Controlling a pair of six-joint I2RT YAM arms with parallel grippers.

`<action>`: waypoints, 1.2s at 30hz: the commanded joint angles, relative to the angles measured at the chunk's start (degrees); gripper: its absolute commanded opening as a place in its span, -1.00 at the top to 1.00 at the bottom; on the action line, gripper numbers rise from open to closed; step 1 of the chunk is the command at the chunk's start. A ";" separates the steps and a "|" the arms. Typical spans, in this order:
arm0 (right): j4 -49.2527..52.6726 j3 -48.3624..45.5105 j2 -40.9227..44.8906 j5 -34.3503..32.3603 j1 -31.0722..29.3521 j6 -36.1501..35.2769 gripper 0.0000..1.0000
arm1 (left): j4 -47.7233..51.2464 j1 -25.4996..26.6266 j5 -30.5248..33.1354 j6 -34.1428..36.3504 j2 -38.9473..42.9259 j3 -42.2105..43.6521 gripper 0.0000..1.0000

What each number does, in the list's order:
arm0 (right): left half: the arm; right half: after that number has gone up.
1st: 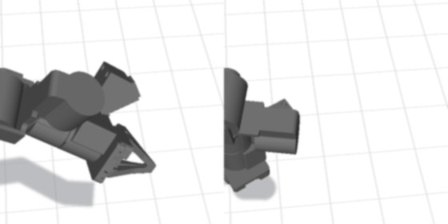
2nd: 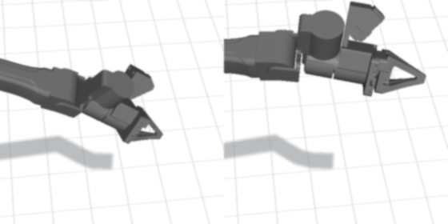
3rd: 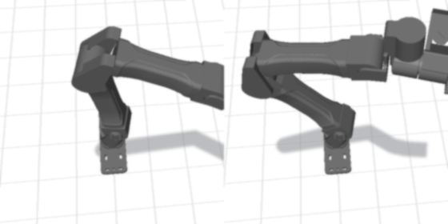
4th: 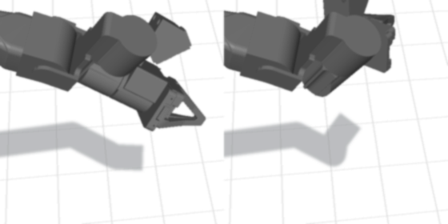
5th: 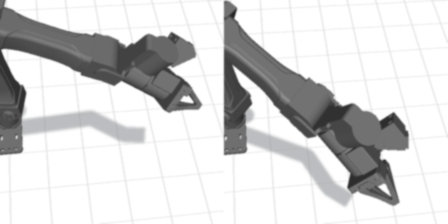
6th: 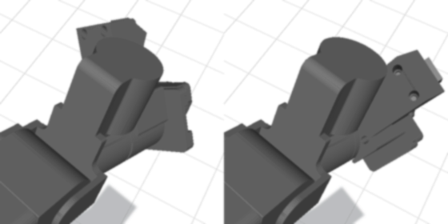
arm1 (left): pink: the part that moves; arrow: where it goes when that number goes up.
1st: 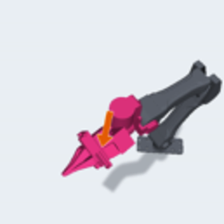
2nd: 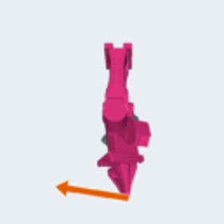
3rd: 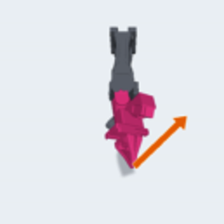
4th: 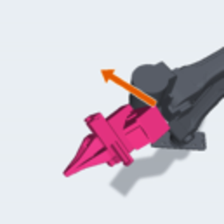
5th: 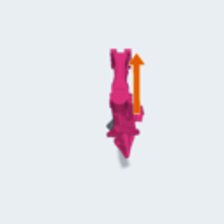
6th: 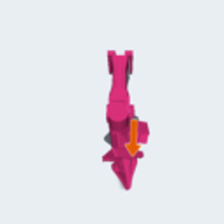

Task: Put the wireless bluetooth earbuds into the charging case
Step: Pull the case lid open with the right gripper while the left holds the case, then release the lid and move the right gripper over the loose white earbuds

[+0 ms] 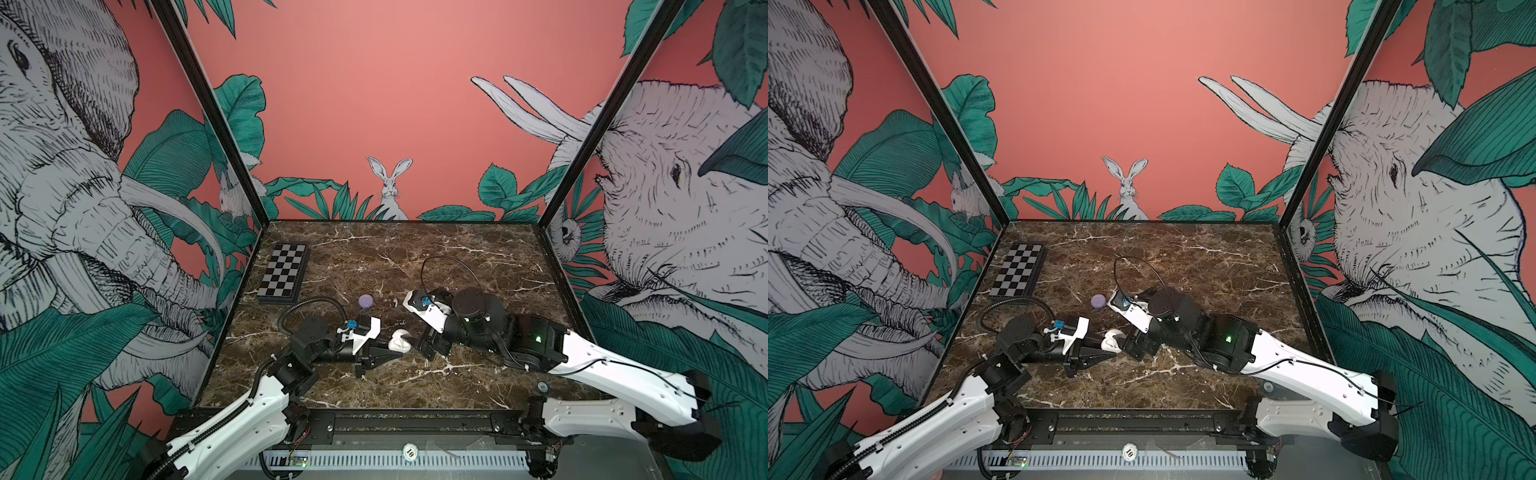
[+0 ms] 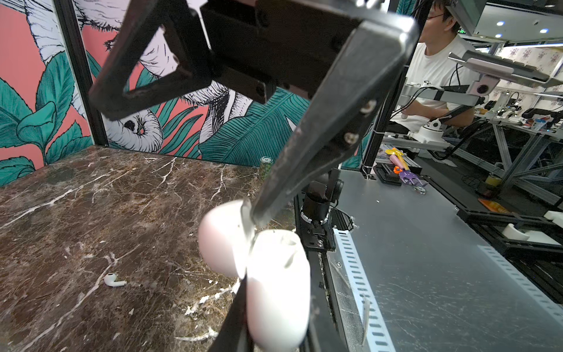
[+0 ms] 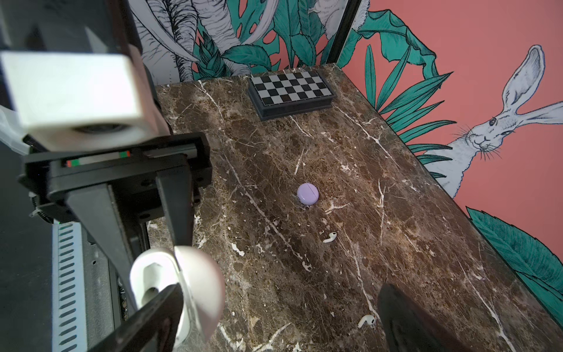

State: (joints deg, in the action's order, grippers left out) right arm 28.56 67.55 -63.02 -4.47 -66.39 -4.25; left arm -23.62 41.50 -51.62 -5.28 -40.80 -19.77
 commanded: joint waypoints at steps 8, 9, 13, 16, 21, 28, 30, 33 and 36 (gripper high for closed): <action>-0.17 1.17 6.60 -8.11 0.24 7.61 -0.96 | -0.06 0.25 6.21 7.88 3.89 0.11 1.00; 0.57 1.39 6.52 -9.26 0.62 8.52 -0.96 | -0.76 0.25 7.13 8.23 4.52 0.34 1.00; 3.57 2.75 5.23 -10.02 4.37 13.21 -0.96 | -2.92 0.25 9.15 8.38 5.70 -0.15 1.00; 6.12 3.57 4.01 -5.64 10.53 18.71 -0.96 | -1.06 0.25 9.28 11.29 6.56 -1.67 1.00; 8.95 3.72 1.94 0.68 20.53 26.13 -0.96 | 3.92 0.33 7.82 17.75 7.06 -2.63 1.00; 14.27 5.48 -3.67 2.57 26.03 31.89 -0.96 | 0.55 0.43 8.29 17.65 7.86 0.78 1.00; 15.41 6.00 -5.81 4.03 27.54 33.57 -0.94 | 1.43 0.53 8.33 18.31 8.01 0.73 1.00; 17.00 7.22 -9.40 5.96 29.21 35.64 -0.89 | 3.35 0.76 8.77 19.87 8.52 0.46 1.00; 18.46 8.97 -12.41 6.36 30.16 37.06 -0.86 | 5.42 0.95 9.18 21.42 8.72 0.02 1.00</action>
State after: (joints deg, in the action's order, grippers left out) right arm 44.69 74.24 -74.32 0.27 -36.88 29.82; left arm -19.84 42.04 -42.65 13.30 -32.86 -19.77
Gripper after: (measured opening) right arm 0.930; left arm 0.225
